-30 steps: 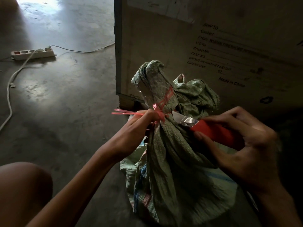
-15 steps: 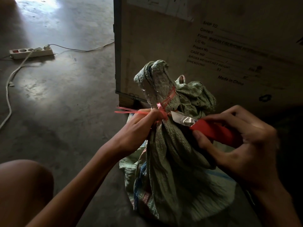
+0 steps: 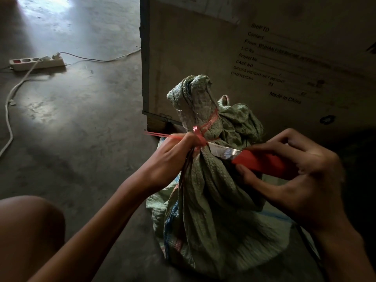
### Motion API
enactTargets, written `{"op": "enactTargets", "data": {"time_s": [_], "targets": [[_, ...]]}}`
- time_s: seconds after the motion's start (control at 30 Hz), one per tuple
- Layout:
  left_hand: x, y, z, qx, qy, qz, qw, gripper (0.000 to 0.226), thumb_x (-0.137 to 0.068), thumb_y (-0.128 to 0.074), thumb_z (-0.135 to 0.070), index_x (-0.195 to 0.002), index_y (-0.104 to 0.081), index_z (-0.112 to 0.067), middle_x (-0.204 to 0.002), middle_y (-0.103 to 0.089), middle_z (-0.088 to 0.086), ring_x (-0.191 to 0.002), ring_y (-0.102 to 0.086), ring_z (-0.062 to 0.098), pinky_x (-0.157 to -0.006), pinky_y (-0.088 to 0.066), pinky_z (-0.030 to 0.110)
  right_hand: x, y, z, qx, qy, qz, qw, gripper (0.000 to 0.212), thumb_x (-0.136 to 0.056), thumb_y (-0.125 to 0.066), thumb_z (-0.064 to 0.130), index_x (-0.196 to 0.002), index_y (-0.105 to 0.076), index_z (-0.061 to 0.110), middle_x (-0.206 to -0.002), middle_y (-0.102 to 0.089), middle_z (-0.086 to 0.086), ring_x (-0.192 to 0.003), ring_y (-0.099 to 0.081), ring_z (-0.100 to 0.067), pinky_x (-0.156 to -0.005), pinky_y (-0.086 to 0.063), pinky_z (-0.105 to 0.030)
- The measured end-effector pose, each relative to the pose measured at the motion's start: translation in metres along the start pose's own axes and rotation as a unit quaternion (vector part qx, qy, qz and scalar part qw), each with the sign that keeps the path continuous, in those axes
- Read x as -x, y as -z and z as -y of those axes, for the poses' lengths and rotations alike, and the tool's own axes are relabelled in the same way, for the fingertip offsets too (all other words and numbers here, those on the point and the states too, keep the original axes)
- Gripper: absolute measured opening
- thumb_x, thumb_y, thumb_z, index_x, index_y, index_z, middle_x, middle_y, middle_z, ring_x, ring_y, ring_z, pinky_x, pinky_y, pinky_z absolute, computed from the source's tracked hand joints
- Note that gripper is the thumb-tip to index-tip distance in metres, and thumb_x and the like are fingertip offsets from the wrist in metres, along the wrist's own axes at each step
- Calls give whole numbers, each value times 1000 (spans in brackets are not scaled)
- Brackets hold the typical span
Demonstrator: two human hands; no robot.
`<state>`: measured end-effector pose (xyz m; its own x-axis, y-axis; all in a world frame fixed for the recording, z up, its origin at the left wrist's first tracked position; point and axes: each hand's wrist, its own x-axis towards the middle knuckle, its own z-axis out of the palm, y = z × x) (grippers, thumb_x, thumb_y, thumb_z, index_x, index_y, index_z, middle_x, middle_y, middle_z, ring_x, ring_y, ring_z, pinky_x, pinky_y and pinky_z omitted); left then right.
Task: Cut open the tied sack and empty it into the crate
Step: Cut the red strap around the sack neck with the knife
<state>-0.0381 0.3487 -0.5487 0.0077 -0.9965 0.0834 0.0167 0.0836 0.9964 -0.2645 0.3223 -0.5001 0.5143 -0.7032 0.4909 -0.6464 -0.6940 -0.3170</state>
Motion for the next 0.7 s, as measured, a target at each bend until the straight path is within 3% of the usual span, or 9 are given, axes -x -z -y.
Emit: {"op": "enactTargets", "data": {"time_s": [0.1, 0.23, 0.43, 0.7], "targets": [[-1, 0, 0, 2, 2, -5, 1000, 36, -81, -47, -49, -58, -60, -25, -63, -54, -3, -59, -48, 8, -54, -39, 18, 0, -1, 0, 0, -2, -9, 1000, 39, -76, -75, 58, -101, -76, 28, -96, -65, 6, -81, -64, -13, -61, -54, -35], [-1, 1, 1, 11, -1, -12, 1000, 36, -80, -50, -48, -63, -59, -18, -68, -54, 3, -64, -49, 13, -56, -39, 18, 1, -5, 1, -8, -5, -31, 999, 38, -78, -77, 54, -101, -76, 23, -95, -65, 5, -82, -64, -12, -63, -53, -29], [-1, 0, -1, 10, -2, -8, 1000, 42, -89, -42, -35, -51, -57, -29, -57, -52, -10, -55, -46, 4, -53, -37, 14, 1, -4, -1, -20, -7, -22, 1000, 38, -77, -77, 54, -101, -75, 25, -96, -64, 6, -84, -64, -11, -63, -54, -30], [0, 0, -4, 10, -10, -8, 1000, 46, -91, -41, -29, -48, -58, -29, -52, -52, -13, -50, -44, -1, -49, -35, 11, 3, -6, 0, -25, -7, -31, 999, 37, -78, -75, 55, -101, -74, 26, -97, -65, 6, -85, -64, -11, -63, -54, -29]]}}
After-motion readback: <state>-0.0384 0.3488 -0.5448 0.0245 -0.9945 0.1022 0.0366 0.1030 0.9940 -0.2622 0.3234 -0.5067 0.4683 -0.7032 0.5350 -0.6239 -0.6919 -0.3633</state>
